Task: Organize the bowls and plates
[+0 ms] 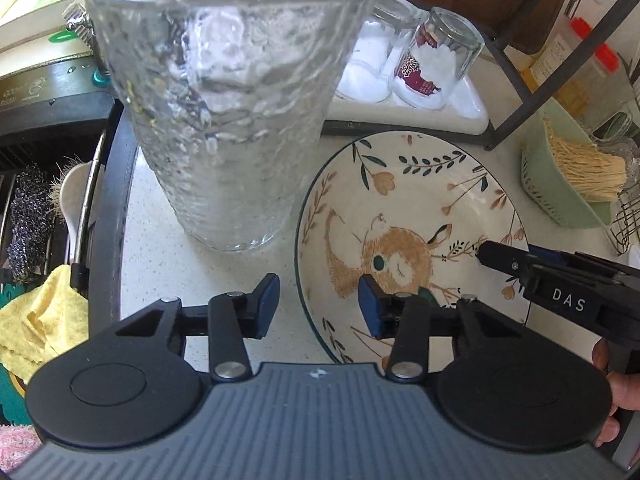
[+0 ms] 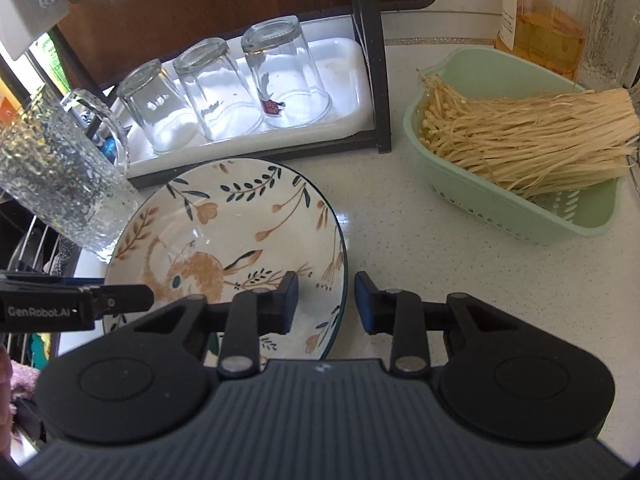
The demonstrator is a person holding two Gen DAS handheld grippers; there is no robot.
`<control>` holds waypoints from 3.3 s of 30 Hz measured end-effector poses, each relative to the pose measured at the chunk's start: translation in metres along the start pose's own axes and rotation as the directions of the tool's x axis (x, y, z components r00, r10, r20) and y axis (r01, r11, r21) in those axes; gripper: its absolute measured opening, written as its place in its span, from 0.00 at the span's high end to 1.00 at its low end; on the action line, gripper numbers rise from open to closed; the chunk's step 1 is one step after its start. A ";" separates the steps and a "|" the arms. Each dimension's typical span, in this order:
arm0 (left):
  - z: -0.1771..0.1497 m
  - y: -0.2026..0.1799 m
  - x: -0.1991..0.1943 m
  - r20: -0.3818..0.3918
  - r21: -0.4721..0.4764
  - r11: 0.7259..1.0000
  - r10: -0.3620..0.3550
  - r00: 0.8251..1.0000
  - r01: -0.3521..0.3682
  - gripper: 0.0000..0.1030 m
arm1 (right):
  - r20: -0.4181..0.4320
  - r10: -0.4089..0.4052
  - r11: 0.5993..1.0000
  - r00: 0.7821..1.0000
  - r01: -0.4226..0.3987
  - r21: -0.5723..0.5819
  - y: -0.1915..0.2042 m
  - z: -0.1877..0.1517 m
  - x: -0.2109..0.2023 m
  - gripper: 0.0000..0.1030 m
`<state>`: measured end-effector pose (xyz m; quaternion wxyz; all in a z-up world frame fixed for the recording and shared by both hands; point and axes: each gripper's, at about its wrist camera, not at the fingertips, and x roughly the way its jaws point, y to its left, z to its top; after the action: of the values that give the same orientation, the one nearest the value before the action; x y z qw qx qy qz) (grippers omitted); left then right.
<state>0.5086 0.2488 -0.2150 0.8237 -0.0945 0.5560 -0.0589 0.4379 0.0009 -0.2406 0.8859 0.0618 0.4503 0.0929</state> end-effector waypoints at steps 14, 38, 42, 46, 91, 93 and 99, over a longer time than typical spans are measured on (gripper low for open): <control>0.011 -0.010 -0.005 0.008 0.032 0.997 -0.077 0.997 0.076 0.52 | -0.008 0.046 0.998 0.999 -0.045 0.041 -0.004 -0.001 -0.005 0.66; -0.012 -0.068 -0.087 0.142 0.131 0.986 -0.125 0.982 0.107 0.52 | 0.176 0.038 0.994 0.984 -0.056 0.094 -0.018 -0.021 -0.100 0.66; -0.027 -0.076 -0.105 0.123 0.125 0.987 -0.120 0.985 0.104 0.52 | 0.162 0.027 0.993 0.986 -0.046 0.110 -0.015 -0.030 -0.121 0.66; -0.038 -0.083 -0.118 0.104 0.136 0.985 -0.117 0.988 0.103 0.52 | 0.135 0.032 0.993 0.990 -0.048 0.111 -0.016 -0.041 -0.138 0.66; -0.127 -0.095 -0.075 -0.036 0.144 0.989 -0.025 0.999 0.030 0.52 | -0.026 0.035 0.999 0.999 -0.035 0.008 -0.033 -0.114 -0.136 0.67; -0.126 -0.094 -0.075 -0.038 0.142 0.989 -0.028 0.999 0.033 0.52 | -0.026 0.029 0.999 0.999 -0.029 0.013 -0.034 -0.114 -0.136 0.67; -0.127 -0.093 -0.077 -0.038 0.144 0.989 -0.036 0.999 0.041 0.52 | -0.029 0.014 1.000 0.999 -0.014 0.019 -0.030 -0.115 -0.139 0.65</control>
<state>0.3628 0.1618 -0.1710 0.8171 -0.0441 0.5629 -0.1166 0.2681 -0.0556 -0.2048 0.8780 0.0721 0.4635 0.0956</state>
